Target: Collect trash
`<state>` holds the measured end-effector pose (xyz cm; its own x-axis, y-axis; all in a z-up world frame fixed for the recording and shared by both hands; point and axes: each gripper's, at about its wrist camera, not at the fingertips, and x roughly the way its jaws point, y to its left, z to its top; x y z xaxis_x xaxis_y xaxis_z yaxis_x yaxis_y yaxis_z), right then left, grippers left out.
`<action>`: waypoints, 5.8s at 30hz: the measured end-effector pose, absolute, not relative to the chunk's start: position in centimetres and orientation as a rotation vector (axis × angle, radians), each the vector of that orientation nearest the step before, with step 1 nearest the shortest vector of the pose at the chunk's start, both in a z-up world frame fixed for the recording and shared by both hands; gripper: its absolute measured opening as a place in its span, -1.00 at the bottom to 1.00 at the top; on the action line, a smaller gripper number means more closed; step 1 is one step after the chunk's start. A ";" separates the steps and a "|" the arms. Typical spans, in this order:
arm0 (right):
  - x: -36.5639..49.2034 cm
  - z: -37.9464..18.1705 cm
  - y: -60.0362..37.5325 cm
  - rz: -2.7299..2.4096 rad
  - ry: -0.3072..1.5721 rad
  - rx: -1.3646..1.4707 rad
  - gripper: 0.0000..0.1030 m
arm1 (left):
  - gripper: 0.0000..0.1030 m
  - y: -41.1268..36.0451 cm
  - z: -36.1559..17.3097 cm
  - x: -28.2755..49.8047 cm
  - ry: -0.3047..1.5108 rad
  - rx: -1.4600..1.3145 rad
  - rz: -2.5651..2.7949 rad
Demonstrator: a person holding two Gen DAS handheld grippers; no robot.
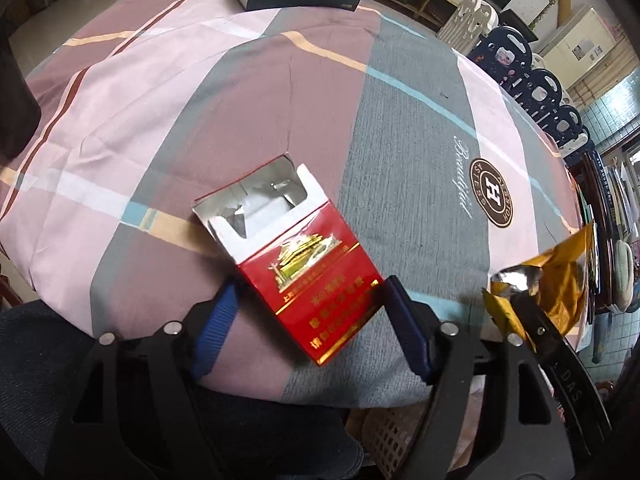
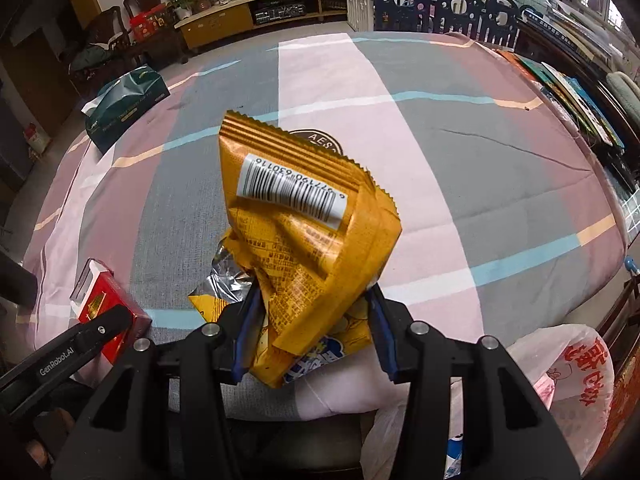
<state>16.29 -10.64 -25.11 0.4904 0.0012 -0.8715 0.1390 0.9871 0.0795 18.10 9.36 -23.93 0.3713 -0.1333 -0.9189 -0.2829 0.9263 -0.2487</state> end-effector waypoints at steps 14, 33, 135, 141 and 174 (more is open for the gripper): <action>16.2 -26.0 -11.6 -0.117 1.094 0.165 -0.04 | 0.47 9.2 -23.7 18.9 1.103 -0.374 0.070; 16.3 -26.3 -10.6 -0.143 1.121 0.094 -0.04 | 0.56 7.4 -23.7 19.4 1.063 -0.269 0.088; -5.4 -9.0 -26.6 -0.261 0.794 -0.036 -0.01 | -0.57 -6.4 -9.5 2.5 0.797 -0.094 -0.610; -9.2 -9.8 -29.1 -0.257 0.809 0.002 -0.01 | -0.57 -13.2 -12.3 -2.7 0.919 0.076 -0.824; -13.0 -9.0 -16.0 -0.330 0.824 0.031 0.94 | 0.94 -2.1 -2.9 -4.2 0.764 0.080 -0.214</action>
